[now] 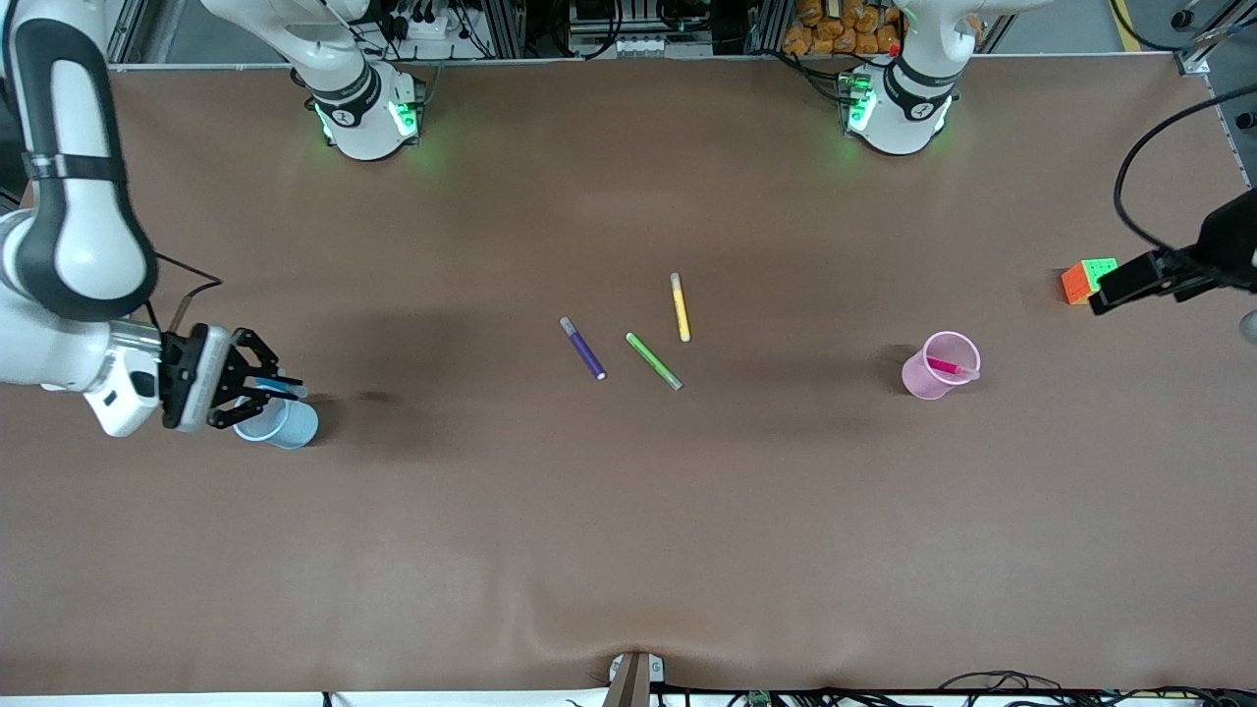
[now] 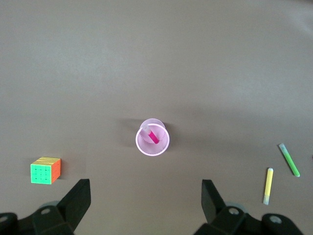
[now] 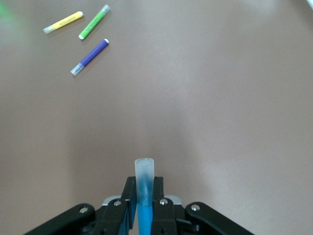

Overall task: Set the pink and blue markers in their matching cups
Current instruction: 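Lower the blue marker into the blue cup and open the right gripper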

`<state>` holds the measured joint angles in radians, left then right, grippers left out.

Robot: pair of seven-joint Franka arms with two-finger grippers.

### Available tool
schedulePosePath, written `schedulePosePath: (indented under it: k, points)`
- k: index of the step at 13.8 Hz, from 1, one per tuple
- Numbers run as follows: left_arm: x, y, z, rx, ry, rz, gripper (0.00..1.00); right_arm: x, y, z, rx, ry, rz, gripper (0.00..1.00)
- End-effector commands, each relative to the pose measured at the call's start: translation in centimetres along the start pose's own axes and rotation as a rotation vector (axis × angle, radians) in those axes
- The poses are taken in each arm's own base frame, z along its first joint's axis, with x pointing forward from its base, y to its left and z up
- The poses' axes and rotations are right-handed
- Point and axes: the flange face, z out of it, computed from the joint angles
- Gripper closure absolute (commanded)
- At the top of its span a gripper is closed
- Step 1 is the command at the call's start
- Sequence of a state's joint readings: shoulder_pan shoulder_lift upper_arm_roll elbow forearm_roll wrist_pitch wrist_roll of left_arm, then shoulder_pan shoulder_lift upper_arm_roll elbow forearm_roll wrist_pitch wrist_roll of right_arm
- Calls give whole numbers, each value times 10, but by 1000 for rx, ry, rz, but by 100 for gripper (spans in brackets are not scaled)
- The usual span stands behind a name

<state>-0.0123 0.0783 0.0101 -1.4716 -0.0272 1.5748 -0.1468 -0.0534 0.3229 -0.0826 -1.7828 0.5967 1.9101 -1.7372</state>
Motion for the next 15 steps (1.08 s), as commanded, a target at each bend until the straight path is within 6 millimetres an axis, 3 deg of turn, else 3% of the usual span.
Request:
schedulePosePath:
  k: [1,4,7,10,15]
  points:
    - [-41,4,-9,-7,-31,34,0,-18,7,-11,-35,108,-142,100]
    - [-71,0,-9,8,-37,40,0,-42,9,-9,-35,232,-221,100]
    - [-92,16,-6,51,-15,83,0,-63,17,-7,-33,307,-287,100]
    - [-91,16,-10,50,-6,84,0,-78,26,-5,-5,365,-304,100]
    - [-67,26,12,49,-19,97,0,-106,30,7,20,384,-266,100]
